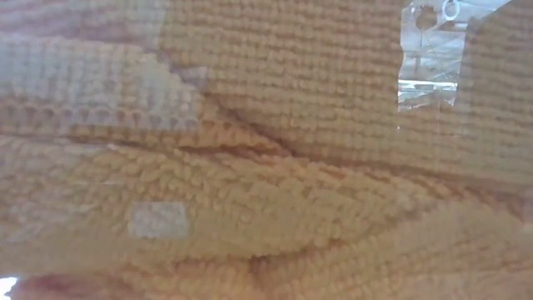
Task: Sort microfiber towel by color & place in baskets
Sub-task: Put the orange microfiber towel into the right transparent bin
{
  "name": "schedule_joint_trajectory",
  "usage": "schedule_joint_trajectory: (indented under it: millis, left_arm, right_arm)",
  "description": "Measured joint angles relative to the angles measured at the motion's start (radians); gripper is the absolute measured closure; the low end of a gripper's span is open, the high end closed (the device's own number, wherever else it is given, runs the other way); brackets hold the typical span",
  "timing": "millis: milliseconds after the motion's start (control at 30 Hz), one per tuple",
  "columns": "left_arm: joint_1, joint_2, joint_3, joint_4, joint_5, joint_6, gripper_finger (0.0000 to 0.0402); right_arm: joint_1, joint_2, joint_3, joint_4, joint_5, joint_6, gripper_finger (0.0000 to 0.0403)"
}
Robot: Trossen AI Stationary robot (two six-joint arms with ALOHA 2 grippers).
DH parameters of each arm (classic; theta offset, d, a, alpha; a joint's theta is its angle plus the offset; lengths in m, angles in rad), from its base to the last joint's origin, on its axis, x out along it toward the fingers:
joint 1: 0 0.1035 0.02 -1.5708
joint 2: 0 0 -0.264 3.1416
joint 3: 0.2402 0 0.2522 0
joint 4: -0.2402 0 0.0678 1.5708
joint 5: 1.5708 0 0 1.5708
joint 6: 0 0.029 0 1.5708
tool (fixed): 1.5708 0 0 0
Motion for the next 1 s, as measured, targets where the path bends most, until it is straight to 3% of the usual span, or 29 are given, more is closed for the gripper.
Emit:
schedule_joint_trajectory:
  millis: [167,333,433,600,833,900,1000]
  left_arm:
    - [-0.015,0.0,0.0,0.015,0.004,-0.018,0.0401]
    - [-0.021,0.0,0.0,0.055,0.024,-0.019,0.0401]
    - [-0.021,0.0,0.0,0.071,0.035,-0.019,0.0401]
    - [-0.019,0.0,-0.001,0.103,0.088,0.009,0.0401]
    - [-0.02,-0.001,-0.001,0.103,0.143,0.012,0.0386]
    - [-0.02,-0.001,-0.001,0.103,0.148,0.009,0.0375]
    - [-0.022,-0.001,-0.001,0.105,0.152,0.037,0.0353]
  right_arm:
    - [-0.047,0.012,0.0,0.033,-0.027,-0.004,0.0091]
    - [-0.089,0.012,0.0,0.066,-0.193,-0.004,0.0091]
    - [-0.097,0.012,0.0,0.073,-0.233,-0.009,0.0103]
    - [-0.087,0.012,0.0,0.05,-0.25,-0.109,0.0179]
    - [-0.081,0.012,0.0,0.035,-0.298,-0.116,0.0366]
    - [-0.081,0.011,0.0,0.026,-0.304,-0.108,0.0387]
    - [-0.081,0.011,0.0,0.007,-0.31,-0.093,0.0364]
